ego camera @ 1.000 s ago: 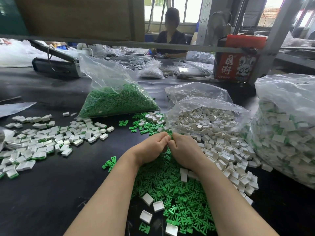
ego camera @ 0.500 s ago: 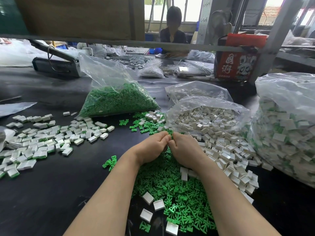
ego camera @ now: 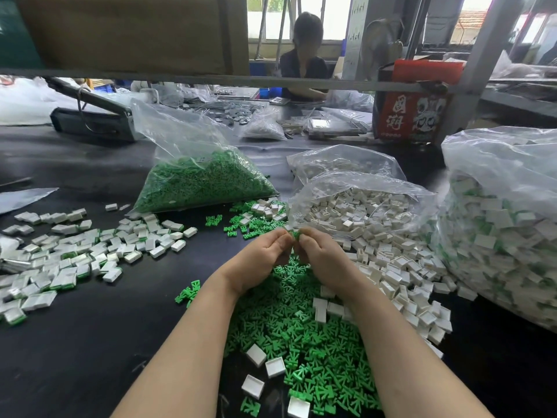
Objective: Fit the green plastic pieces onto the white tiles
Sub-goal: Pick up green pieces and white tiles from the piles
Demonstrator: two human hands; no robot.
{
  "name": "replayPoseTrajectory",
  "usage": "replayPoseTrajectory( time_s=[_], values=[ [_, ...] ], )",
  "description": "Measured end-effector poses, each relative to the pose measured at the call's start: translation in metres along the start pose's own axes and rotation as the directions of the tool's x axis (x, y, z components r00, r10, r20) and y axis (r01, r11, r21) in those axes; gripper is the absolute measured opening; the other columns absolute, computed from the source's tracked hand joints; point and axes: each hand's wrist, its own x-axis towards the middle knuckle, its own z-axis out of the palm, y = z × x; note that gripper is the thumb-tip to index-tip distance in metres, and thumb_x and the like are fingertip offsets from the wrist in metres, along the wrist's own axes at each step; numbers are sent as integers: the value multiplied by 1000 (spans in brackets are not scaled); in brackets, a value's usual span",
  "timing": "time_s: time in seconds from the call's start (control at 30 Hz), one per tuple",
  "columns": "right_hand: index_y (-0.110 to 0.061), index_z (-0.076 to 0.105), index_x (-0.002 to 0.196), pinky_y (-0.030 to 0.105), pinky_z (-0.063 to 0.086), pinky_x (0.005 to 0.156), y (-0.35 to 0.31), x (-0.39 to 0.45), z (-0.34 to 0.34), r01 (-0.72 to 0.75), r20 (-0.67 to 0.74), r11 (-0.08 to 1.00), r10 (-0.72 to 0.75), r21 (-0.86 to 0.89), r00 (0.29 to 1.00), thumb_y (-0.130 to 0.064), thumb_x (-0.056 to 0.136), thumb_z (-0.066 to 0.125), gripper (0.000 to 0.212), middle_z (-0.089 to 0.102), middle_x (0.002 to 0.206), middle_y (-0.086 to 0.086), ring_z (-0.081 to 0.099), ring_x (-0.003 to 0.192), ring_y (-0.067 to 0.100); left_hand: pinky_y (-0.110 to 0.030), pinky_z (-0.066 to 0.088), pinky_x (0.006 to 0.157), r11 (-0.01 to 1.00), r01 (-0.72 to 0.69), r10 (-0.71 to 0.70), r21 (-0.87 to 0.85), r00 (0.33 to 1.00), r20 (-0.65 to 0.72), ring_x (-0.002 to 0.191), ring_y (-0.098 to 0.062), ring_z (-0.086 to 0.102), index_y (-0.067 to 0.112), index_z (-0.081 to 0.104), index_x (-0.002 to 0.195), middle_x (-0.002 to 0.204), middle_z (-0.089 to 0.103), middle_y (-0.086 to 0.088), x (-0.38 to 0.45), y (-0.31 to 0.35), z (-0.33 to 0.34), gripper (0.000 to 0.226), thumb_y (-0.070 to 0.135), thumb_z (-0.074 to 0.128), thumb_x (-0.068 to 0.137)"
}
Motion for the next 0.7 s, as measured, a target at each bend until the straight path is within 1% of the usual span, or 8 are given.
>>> replayPoseTrajectory(
  time_s=[0.1, 0.17, 0.27, 0.33, 0.43, 0.47, 0.57, 0.7],
  values=[
    [-26, 51, 74, 34, 37, 62, 1, 0, 0, 24, -4, 997, -24, -71, 1000, -17, 102, 44, 30, 50, 68, -8, 44, 63, 9, -10, 36, 55, 999, -4, 4, -32, 1000, -4, 53, 2, 37, 9, 51, 94, 60, 43, 18, 0, 1, 0, 20, 17, 37, 106],
    [-22, 49, 76, 37, 36, 60, 1, 1, 1, 38, -36, 991, -43, -127, 998, -18, 101, 46, 26, 49, 67, -5, 43, 61, 11, -9, 35, 52, 999, -2, 1, -49, 1000, -14, 52, 2, 36, 5, 50, 98, 62, 40, 12, -1, 2, 0, 18, 16, 37, 106],
    [-22, 46, 76, 37, 36, 59, 1, 1, 2, 48, -68, 979, -63, -200, 996, -19, 101, 46, 25, 50, 68, -4, 44, 61, 12, -9, 34, 51, 1000, -13, 13, -7, 1000, -28, 51, 2, 35, 4, 46, 94, 66, 36, 4, 0, 3, 2, 19, 13, 35, 106],
    [-20, 48, 80, 34, 35, 59, 1, 0, 4, 50, -53, 960, -67, -274, 996, -21, 101, 43, 22, 52, 71, -4, 46, 63, 11, -12, 37, 60, 1000, -15, 15, -3, 999, -39, 60, -3, 40, 7, 48, 93, 72, 41, 0, 2, 3, 5, 19, 13, 35, 106],
    [-16, 50, 93, 34, 36, 62, 2, 0, 7, 38, -17, 915, -49, -403, 999, -26, 97, 43, 13, 55, 79, -3, 49, 70, 13, -31, 40, 86, 999, 27, -28, -39, 999, -30, 93, -18, 46, 12, 51, 104, 100, 51, -11, 4, 0, 5, 15, 16, 37, 106],
    [-16, 49, 94, 34, 35, 64, 2, 0, 8, 33, -15, 899, -44, -438, 999, -27, 96, 43, 12, 54, 80, -2, 49, 72, 15, -32, 40, 88, 999, 39, -40, -38, 999, -26, 98, -18, 44, 15, 51, 104, 103, 50, -10, 5, -1, 5, 14, 17, 37, 106],
    [-15, 46, 94, 35, 32, 67, 1, 0, 9, 9, -27, 869, -26, -494, 999, -28, 98, 40, 15, 53, 84, 1, 49, 77, 21, -26, 39, 83, 999, 43, -43, -11, 999, -33, 100, -17, 41, 28, 47, 91, 98, 50, -2, 5, -2, 6, 21, 18, 37, 106],
    [-12, 51, 98, 37, 35, 71, -1, -1, 10, -21, -31, 854, 6, -520, 999, -31, 101, 35, 25, 57, 90, 6, 51, 84, 24, -20, 40, 80, 1000, 29, -29, -6, 998, -50, 99, -16, 43, 30, 48, 90, 102, 49, -5, 5, -2, 6, 21, 20, 37, 106]
  ],
)
